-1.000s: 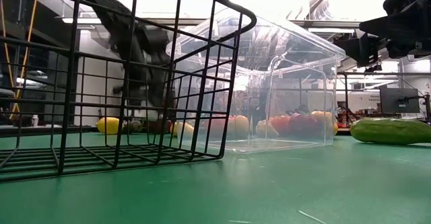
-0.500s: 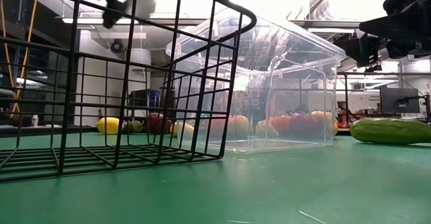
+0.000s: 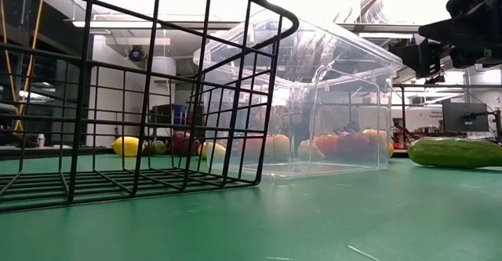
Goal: Sort produce into baskets
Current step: Put the left white garlic into the wire basket, then put the corn into the wire basket
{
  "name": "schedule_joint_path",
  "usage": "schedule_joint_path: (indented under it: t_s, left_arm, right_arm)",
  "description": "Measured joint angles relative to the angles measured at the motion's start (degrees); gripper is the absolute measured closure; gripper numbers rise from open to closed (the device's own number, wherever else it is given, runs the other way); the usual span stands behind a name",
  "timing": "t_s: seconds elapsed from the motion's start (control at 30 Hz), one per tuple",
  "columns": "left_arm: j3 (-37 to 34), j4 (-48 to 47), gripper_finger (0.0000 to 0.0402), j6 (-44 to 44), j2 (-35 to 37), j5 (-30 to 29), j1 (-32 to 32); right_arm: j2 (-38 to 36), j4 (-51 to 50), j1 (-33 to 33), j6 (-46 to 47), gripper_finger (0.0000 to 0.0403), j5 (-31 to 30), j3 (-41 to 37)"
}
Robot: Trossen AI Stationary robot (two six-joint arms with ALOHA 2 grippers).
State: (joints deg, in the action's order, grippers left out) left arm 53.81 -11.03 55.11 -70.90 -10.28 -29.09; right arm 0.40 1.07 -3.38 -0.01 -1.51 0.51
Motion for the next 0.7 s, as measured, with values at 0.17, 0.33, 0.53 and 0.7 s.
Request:
schedule_joint_path:
  t_s: [0.17, 0.33, 0.53, 0.7]
  left_arm:
    - [9.4, -11.2, 0.0140, -0.7, -9.7, 7.0, -1.4]
    - [14.2, -29.4, 0.0085, -4.4, -14.5, 8.2, 1.1]
    - [14.3, -38.1, 0.0077, -4.4, -12.6, 7.5, 7.6]
    - [16.2, -47.3, 0.0084, -0.2, -5.4, -6.8, 19.2]
  right_arm:
    - [0.0, 0.0, 0.0, 0.0, 0.0043, 0.0, 0.0]
    - [0.0, 0.0, 0.0, 0.0, 0.0043, 0.0, 0.0]
    - [0.0, 0.0, 0.0, 0.0, 0.0043, 0.0, 0.0]
    - [0.0, 0.0, 0.0, 0.0, 0.0043, 0.0, 0.0]
